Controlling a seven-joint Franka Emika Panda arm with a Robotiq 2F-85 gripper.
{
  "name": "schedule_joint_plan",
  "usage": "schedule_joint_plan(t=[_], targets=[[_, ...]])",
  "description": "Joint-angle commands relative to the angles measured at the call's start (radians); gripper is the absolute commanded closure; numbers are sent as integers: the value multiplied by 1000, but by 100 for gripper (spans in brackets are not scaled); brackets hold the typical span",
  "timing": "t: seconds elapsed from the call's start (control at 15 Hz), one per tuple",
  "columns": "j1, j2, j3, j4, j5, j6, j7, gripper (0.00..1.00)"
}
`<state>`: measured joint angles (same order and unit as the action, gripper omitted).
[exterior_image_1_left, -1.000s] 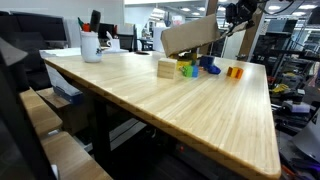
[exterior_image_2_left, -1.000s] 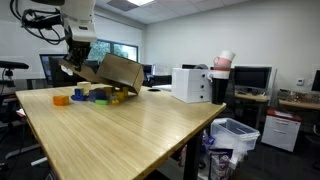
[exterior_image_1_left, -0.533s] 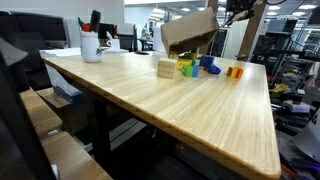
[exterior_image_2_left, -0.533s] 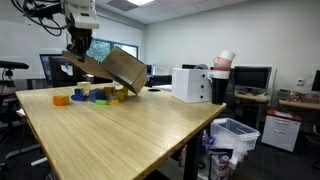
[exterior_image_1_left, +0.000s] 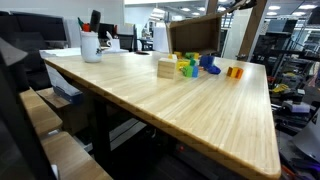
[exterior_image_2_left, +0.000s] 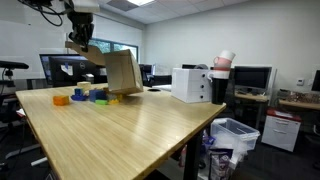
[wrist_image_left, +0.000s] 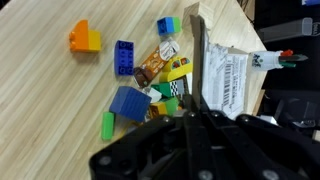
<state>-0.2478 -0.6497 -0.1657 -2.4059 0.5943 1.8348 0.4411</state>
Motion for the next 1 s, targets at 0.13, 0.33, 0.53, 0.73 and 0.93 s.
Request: schedule_joint_plan(t=[0.13, 0.33, 0.53, 0.73, 0.93], targets=[[-37, -46, -8, 12, 7, -8, 14, 98], [-50, -70, -6, 13, 3, -2, 17, 98], [-63, -72, -5, 25, -1, -3, 33, 98], [-58, -43, -36, 68, 16, -51, 43, 98], [-48, -13, -72, 119, 39, -122, 38, 98]])
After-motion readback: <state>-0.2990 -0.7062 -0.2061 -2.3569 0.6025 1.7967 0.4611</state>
